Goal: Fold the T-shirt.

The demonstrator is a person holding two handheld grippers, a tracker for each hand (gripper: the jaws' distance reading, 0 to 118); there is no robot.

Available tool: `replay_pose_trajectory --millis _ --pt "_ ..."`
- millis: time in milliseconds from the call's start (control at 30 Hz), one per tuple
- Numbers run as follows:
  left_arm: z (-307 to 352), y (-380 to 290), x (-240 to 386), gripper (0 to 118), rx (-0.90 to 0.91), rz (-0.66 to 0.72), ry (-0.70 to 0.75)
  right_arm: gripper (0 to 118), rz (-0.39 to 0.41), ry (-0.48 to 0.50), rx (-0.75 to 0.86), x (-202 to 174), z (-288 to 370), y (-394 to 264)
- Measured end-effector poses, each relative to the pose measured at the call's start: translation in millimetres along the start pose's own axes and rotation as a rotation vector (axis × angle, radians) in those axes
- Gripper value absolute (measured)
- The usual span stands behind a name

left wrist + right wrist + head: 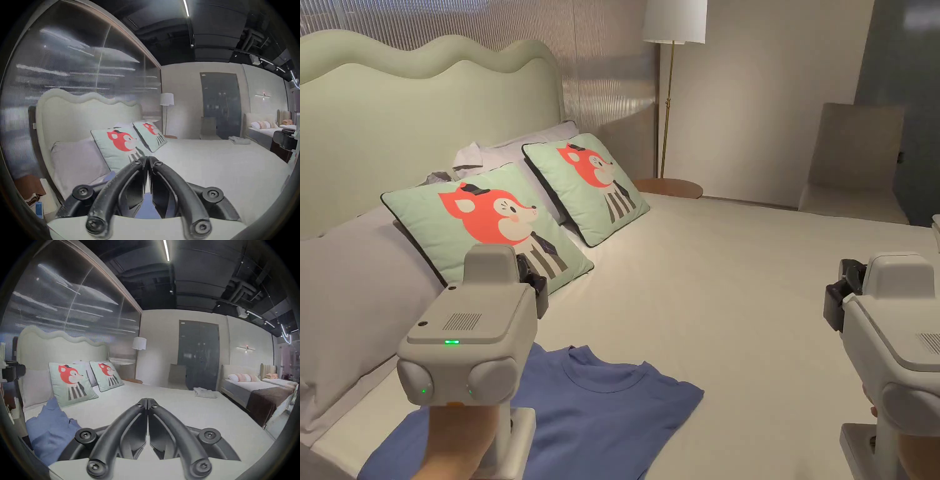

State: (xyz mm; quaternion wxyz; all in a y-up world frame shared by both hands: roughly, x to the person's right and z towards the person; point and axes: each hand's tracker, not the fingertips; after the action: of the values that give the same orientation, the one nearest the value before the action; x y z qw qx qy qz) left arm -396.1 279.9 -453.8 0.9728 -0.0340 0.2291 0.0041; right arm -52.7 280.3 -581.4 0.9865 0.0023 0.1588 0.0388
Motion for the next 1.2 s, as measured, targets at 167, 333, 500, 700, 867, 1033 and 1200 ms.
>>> replay_pose_trajectory --millis 167,333,500,700,867,1033,1200 --pt "-24 -39 18 0 -0.198 -0.011 -0.059 1 0.018 -0.01 -0.054 6 -5 -18" --pt "-60 -100 33 33 -0.577 0.025 -0.14 1 0.026 -0.026 -0.11 16 -9 -36" --pt "-86 -165 38 105 -0.808 0.083 -0.141 1 0.031 -0.042 -0.155 25 -12 -53" --pt "-99 -200 44 46 -0.906 0.039 -0.095 1 0.025 -0.068 -0.202 38 -16 -69" --pt "-93 -172 40 3 -0.822 0.13 -0.059 1 0.011 -0.086 -0.218 49 -16 -70" --pt "-77 -101 44 3 -0.628 0.214 -0.123 1 -0.013 -0.107 -0.2 58 -9 -64" --pt "-43 -26 76 3 -0.402 0.24 -0.326 1 -0.028 -0.13 -0.173 70 7 -57"
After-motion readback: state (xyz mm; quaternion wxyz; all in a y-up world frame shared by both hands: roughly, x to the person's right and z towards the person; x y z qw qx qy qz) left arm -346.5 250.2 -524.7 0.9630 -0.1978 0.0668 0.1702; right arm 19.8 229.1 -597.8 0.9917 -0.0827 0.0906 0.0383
